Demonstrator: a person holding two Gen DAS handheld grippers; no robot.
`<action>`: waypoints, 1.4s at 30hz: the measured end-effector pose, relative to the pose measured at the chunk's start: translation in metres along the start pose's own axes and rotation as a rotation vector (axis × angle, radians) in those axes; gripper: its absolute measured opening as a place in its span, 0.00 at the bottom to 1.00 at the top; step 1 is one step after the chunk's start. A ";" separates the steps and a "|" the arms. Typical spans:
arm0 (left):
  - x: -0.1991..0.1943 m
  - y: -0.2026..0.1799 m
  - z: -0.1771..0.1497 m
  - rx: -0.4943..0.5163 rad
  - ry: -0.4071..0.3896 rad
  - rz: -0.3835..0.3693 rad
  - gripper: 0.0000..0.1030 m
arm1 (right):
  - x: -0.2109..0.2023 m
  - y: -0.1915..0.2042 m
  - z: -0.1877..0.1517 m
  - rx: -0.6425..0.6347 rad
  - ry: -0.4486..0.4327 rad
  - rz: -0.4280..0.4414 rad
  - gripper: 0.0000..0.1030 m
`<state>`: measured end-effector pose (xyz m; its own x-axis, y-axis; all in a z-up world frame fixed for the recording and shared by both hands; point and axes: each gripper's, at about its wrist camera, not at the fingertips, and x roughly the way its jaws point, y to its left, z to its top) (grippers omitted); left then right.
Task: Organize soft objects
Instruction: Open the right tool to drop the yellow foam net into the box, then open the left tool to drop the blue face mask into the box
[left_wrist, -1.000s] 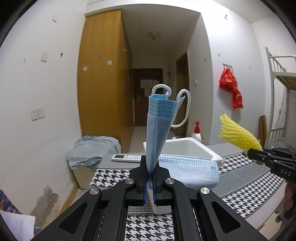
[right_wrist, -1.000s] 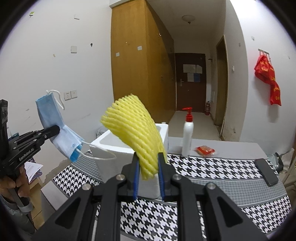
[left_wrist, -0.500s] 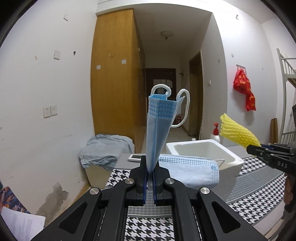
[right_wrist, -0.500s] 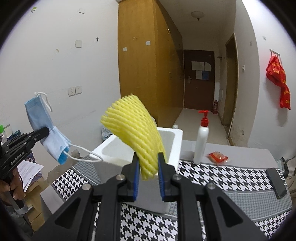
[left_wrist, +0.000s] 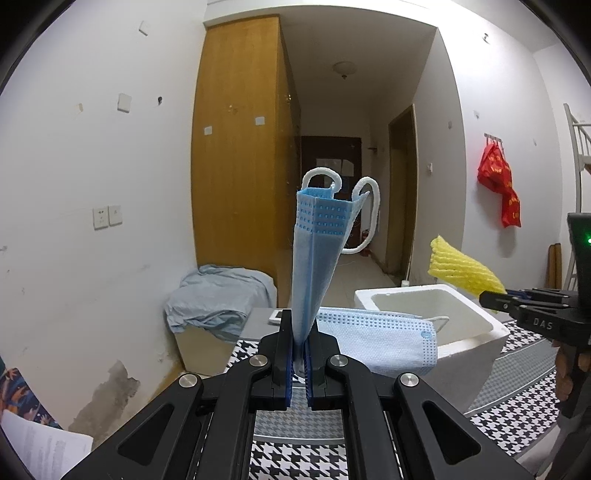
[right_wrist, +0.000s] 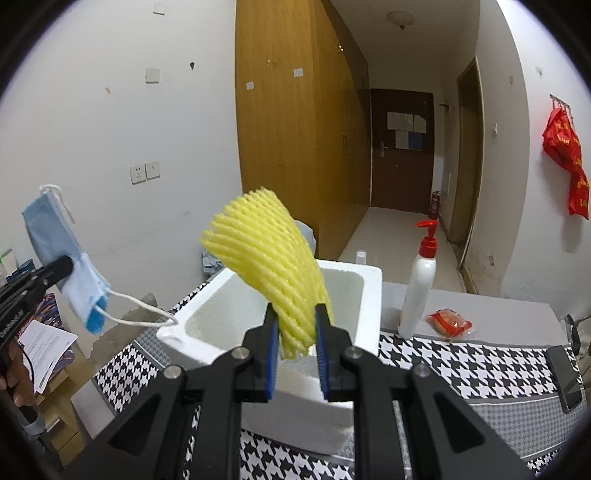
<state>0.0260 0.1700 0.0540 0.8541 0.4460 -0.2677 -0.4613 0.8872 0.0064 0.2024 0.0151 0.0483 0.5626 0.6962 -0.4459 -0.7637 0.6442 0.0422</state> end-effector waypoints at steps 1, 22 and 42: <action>0.001 0.002 0.000 -0.001 0.001 0.002 0.05 | 0.004 0.000 0.001 0.003 0.006 0.001 0.21; 0.014 0.008 -0.001 -0.017 0.022 -0.003 0.05 | 0.031 0.001 0.008 0.023 0.046 -0.041 0.90; 0.032 -0.020 0.021 -0.020 0.028 -0.116 0.05 | -0.007 -0.020 -0.008 0.059 -0.002 -0.112 0.98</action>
<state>0.0678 0.1691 0.0656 0.8950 0.3366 -0.2928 -0.3646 0.9301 -0.0452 0.2115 -0.0052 0.0437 0.6439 0.6192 -0.4494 -0.6761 0.7354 0.0445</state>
